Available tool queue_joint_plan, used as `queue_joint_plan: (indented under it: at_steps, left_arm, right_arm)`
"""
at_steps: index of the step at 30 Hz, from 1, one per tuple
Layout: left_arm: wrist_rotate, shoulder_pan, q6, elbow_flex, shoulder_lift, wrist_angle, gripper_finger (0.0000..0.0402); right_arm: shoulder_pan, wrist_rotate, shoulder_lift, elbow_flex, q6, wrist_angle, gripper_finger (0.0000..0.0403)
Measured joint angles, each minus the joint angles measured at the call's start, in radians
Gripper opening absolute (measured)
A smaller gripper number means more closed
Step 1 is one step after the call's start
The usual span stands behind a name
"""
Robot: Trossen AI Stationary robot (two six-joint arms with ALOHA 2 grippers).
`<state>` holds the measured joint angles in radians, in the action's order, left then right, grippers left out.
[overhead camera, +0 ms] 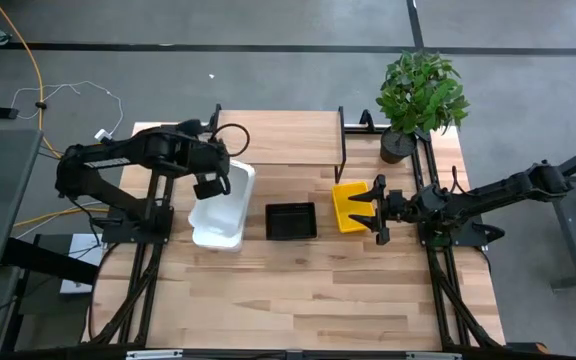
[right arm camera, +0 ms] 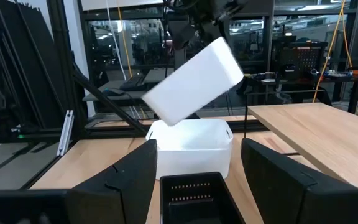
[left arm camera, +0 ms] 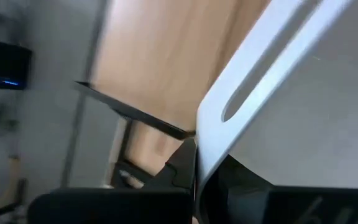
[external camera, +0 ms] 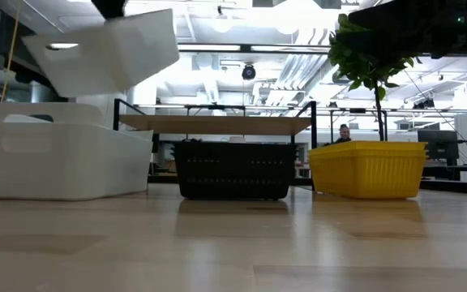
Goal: Stack baskets on shelf by color
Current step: Stack the bottom white bin on the top white bins
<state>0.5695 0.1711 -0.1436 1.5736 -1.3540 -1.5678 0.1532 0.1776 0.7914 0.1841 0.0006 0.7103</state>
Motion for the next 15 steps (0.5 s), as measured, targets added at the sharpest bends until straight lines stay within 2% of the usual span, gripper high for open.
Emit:
queue_joint_plan:
  at_steps: [3,12,15]
  left_arm:
    - [-0.090,0.024,0.008,-0.038,0.013,0.001,0.0000]
    - [-0.132,0.081,0.031,-0.217,0.032,0.001,0.0000]
    - [-0.200,0.103,0.039,-0.242,0.036,0.030,0.0000]
  right_arm:
    - [0.000,0.000,0.000,0.000,0.008,-0.011,0.0220]
    - [0.000,0.005,0.000,0.000,0.020,-0.020,0.0220]
    - [0.000,0.006,0.000,0.000,0.019,-0.019,0.0220]
